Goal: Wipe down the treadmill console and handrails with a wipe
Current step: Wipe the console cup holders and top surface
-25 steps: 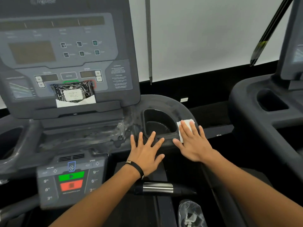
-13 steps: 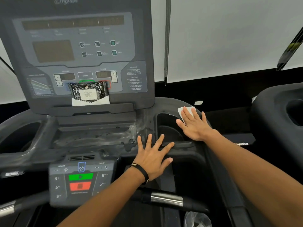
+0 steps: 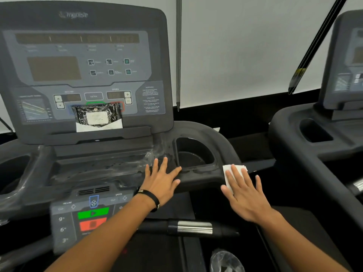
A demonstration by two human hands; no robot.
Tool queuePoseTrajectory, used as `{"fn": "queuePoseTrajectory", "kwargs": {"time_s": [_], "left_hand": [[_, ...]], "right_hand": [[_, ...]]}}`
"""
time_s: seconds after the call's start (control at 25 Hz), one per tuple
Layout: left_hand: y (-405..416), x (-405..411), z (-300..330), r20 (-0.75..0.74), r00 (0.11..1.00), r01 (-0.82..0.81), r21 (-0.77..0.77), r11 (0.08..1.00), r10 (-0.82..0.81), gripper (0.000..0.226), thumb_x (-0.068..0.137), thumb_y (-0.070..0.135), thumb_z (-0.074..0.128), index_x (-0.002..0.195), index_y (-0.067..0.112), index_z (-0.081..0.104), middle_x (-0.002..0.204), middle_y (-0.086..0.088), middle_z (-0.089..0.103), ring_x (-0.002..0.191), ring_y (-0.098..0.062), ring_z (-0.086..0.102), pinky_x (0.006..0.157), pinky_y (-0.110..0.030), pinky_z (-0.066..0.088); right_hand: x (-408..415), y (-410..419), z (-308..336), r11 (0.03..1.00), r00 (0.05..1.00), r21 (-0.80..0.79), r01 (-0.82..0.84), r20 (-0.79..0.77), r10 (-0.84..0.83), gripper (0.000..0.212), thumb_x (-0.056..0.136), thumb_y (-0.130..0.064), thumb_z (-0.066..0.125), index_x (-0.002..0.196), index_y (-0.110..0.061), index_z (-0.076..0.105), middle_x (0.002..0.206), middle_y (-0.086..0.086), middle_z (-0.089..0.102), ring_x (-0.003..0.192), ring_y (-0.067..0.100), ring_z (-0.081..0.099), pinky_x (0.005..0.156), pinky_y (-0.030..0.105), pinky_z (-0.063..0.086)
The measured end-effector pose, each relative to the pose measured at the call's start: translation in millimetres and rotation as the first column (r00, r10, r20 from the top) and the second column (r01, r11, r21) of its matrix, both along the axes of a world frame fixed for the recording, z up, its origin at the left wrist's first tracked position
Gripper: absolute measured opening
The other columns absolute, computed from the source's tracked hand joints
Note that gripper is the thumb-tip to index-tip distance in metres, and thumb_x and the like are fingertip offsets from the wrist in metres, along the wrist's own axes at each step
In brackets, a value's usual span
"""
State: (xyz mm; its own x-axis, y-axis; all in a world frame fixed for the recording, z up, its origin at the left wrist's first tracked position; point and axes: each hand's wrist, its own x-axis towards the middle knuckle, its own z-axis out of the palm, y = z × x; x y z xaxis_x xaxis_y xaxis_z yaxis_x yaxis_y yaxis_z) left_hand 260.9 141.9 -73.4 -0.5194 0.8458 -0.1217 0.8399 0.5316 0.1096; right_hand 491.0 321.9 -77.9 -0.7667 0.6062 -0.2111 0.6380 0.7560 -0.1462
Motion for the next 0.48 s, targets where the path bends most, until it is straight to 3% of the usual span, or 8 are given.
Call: {"fn": "queuePoseTrajectory", "kwargs": {"time_s": [0.12, 0.24, 0.48], "left_hand": [[-6, -5, 1, 0.05, 0.999, -0.022, 0.052, 0.998, 0.02, 0.057, 0.1, 0.039, 0.04, 0.151, 0.035, 0.016, 0.161, -0.017, -0.003, 0.148, -0.034, -0.005, 0.121, -0.048, 0.009], [-3, -8, 7, 0.074, 0.997, -0.034, 0.073, 0.997, 0.029, 0.064, 0.097, 0.038, 0.046, 0.152, 0.031, 0.014, 0.161, -0.015, 0.001, 0.149, -0.03, -0.001, 0.121, -0.047, 0.01], [5, -18, 14, 0.021, 1.0, -0.018, 0.006, 1.0, 0.018, 0.079, 0.091, 0.043, 0.056, 0.153, 0.029, 0.009, 0.16, -0.015, 0.01, 0.149, -0.028, 0.007, 0.121, -0.043, -0.001]], "right_hand": [[-35, 27, 0, 0.999, 1.0, -0.054, 0.003, -0.002, -0.003, 0.075, 0.092, -0.069, -0.002, 0.157, -0.033, -0.015, 0.162, -0.012, -0.028, 0.149, 0.019, -0.029, 0.12, 0.053, -0.016], [-93, 68, -1, 0.998, 0.999, -0.048, -0.041, -0.016, 0.04, 0.077, 0.094, -0.07, 0.002, 0.159, -0.03, -0.01, 0.165, -0.008, -0.024, 0.15, 0.022, -0.027, 0.121, 0.054, -0.014], [-241, 102, 4, 0.981, 0.981, -0.033, -0.191, 0.023, 0.192, 0.082, 0.093, -0.074, 0.004, 0.158, -0.028, -0.014, 0.166, -0.004, -0.019, 0.152, 0.029, -0.019, 0.118, 0.052, -0.017]]}}
